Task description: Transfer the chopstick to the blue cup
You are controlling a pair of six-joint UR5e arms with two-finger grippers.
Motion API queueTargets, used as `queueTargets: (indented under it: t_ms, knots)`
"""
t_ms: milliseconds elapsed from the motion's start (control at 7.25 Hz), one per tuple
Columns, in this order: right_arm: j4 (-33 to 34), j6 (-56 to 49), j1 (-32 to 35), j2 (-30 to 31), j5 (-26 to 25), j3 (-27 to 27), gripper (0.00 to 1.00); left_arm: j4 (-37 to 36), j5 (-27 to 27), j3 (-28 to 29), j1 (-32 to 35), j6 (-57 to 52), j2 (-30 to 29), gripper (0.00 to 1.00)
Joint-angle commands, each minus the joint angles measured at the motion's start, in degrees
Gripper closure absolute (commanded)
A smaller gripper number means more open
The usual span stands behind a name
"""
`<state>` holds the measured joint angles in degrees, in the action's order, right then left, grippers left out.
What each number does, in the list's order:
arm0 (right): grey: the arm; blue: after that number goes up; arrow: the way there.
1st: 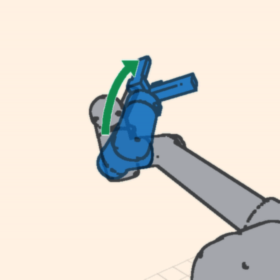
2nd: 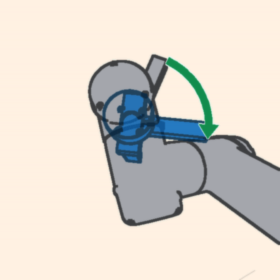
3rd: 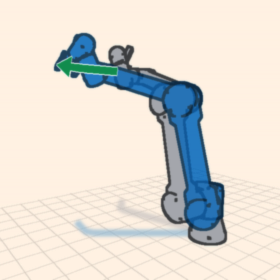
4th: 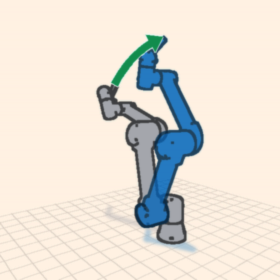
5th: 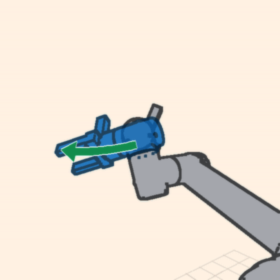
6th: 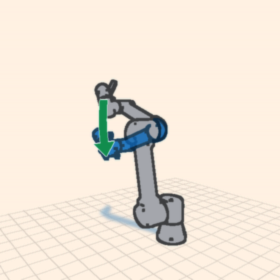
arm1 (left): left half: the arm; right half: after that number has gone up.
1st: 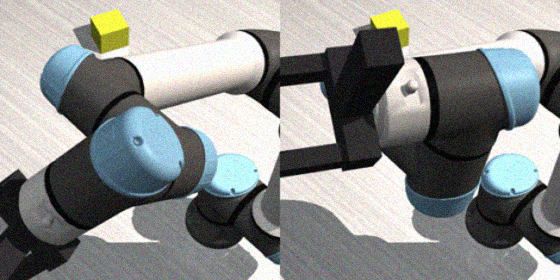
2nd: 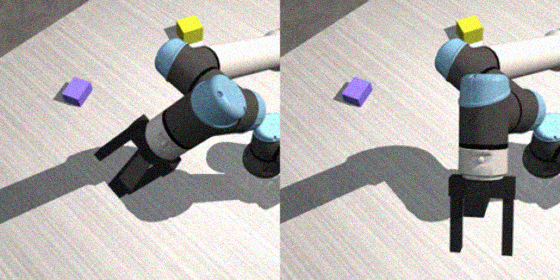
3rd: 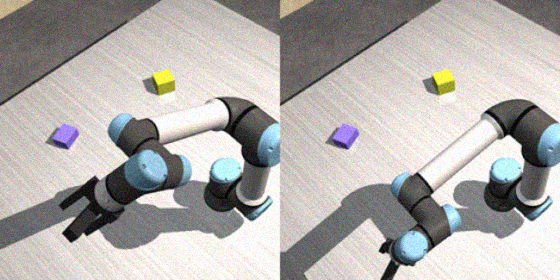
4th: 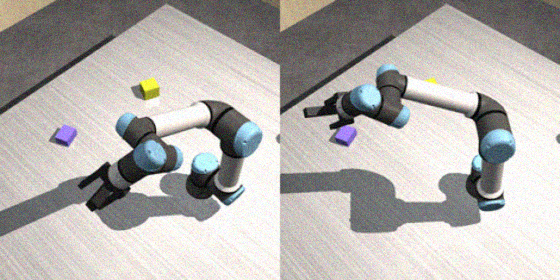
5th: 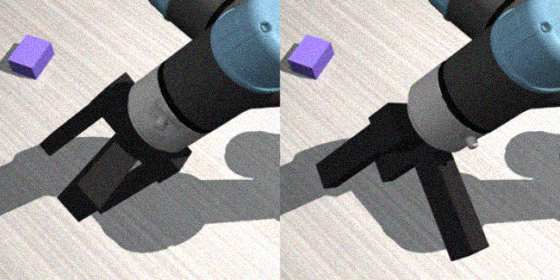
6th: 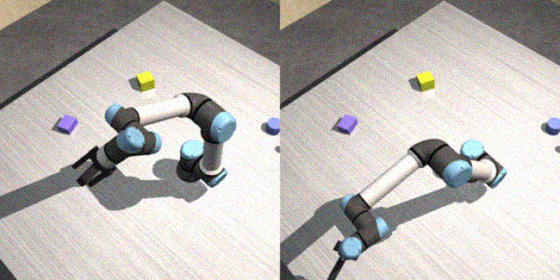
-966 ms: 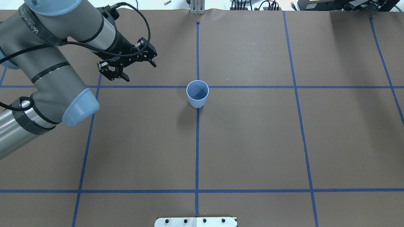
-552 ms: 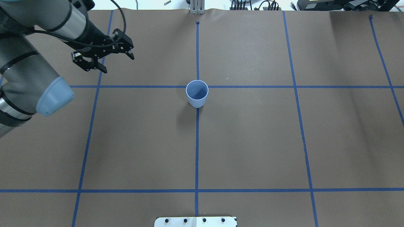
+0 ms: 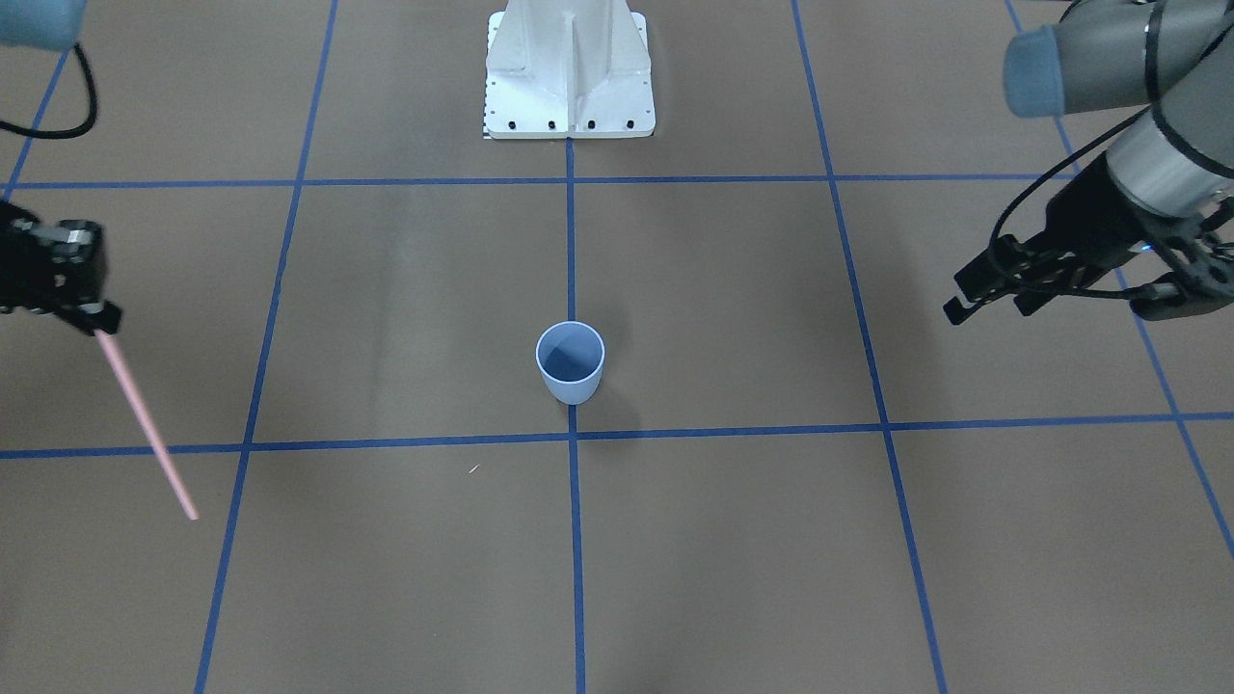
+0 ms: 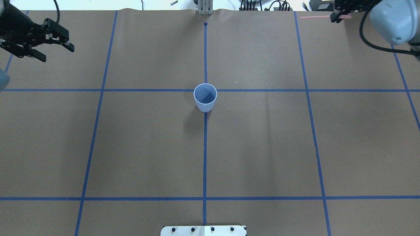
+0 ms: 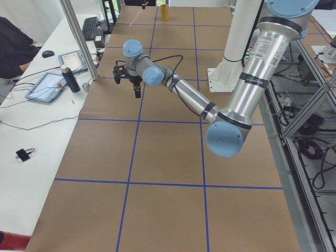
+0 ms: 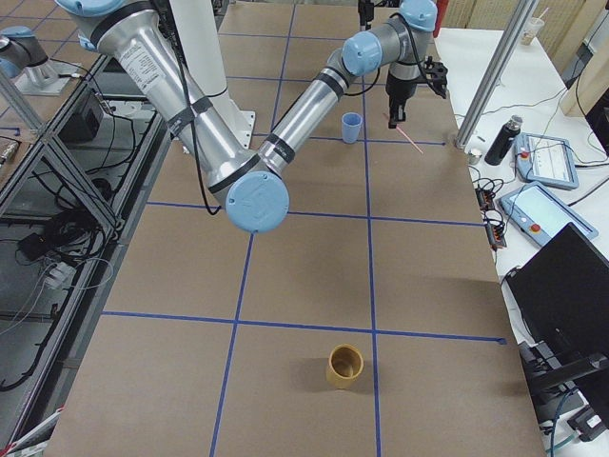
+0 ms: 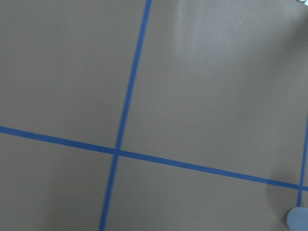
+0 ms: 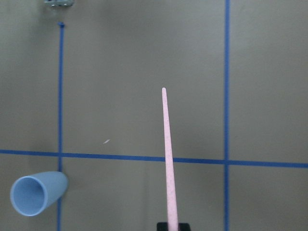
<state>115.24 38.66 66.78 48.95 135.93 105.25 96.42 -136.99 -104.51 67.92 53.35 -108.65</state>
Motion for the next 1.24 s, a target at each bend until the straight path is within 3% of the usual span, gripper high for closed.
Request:
queueTargets:
  t_ms: [0,138,552,1103]
  knots:
    - [-0.01,17.61,-8.74,-7.79,-0.57,0.48,1.0,0.0,-0.91,0.36,2.66,-6.93,3.08,0.03]
    - [0.16,18.37,-12.08,-8.95,-0.49,0.56,1.0,0.09,-0.91,0.44,2.83,-7.03,3.61,0.03]
    - [0.16,18.47,-24.22,-8.96,-8.3,-0.05,1.0,0.26,-0.91,0.88,2.92,-7.03,3.97,0.03]
    - [-0.01,18.3,-27.67,-12.74,-9.01,-4.87,1.0,0.26,-0.91,0.97,2.92,-7.12,3.97,0.03]
